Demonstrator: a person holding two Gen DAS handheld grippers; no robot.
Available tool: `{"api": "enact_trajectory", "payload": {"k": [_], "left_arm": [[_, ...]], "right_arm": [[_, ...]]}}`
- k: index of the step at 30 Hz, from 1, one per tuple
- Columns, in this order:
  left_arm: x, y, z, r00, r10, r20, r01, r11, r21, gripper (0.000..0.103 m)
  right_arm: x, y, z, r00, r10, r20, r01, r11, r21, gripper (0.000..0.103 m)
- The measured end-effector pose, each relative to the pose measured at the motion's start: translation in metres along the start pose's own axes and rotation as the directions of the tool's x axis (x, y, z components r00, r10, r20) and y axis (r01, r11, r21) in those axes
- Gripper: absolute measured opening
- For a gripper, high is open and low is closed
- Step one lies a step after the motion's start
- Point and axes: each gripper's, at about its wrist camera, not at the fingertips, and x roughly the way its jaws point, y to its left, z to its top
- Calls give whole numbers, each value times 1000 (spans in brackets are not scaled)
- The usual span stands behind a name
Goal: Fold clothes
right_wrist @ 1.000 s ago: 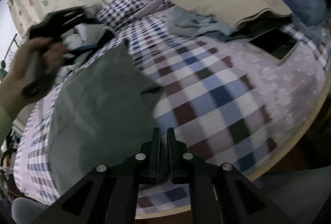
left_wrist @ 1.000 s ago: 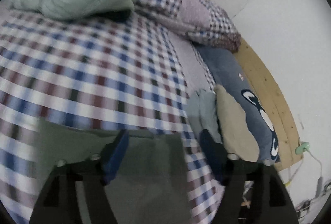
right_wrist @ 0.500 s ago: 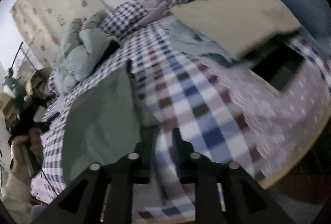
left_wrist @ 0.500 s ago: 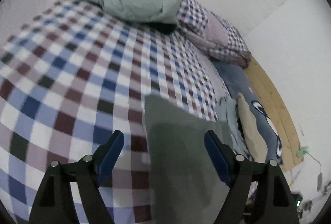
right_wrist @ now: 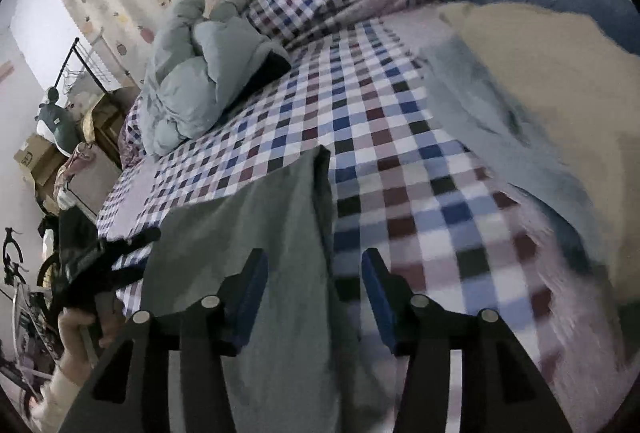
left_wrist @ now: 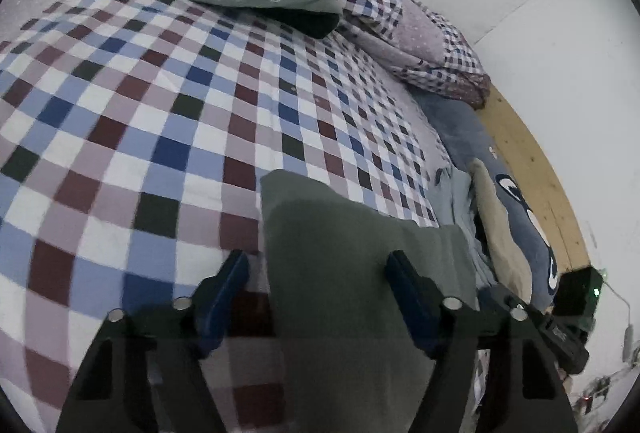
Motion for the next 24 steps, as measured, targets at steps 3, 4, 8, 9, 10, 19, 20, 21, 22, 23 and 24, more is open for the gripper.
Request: {"api": "enact_trajectory", "payload": {"k": [3,4,8,9,10,19,20,21,22,23,24], "left_arm": [[6,0,4,1000,19,8,-19,1000,-19,57],[8,-1,5,1000,28,12,-27,999,-22,53],[10,-2,5,997,71,35,-71,997,-1,40],[10,-1,4,996,75,42,-76,997,2,37],[10,-1,3,996,80,49,-80,997,5,34],[12,-4,0,984,142,111,-145,989,26,31],[12,-3,1,985,137,106,-139,990,18,32],[10,-3,1,985,137,103,-139,990,12,36],[6,-4,2,984,139,110,-140,990,7,36],[-1,-7,3,980,140,138,-143,990,13,36],[-9,-11,3,976,141,167,-146,989,18,36]], "right_arm": [[32,2,18,999,28,-29,-28,999,-22,52],[42,3,23,999,32,-40,-33,999,-37,51],[75,12,36,997,20,-76,-27,995,-92,37],[82,13,39,996,17,-82,-26,994,-105,33],[88,14,41,996,17,-87,-27,993,-115,23],[112,11,51,991,-132,-3,129,974,-188,0],[112,13,51,984,-180,18,180,964,-197,0],[113,12,52,977,-212,28,214,957,-194,0],[113,11,53,969,-245,37,248,950,-190,1],[111,11,54,964,-261,47,265,947,-183,1],[107,11,55,965,-254,57,260,950,-172,2]]}}
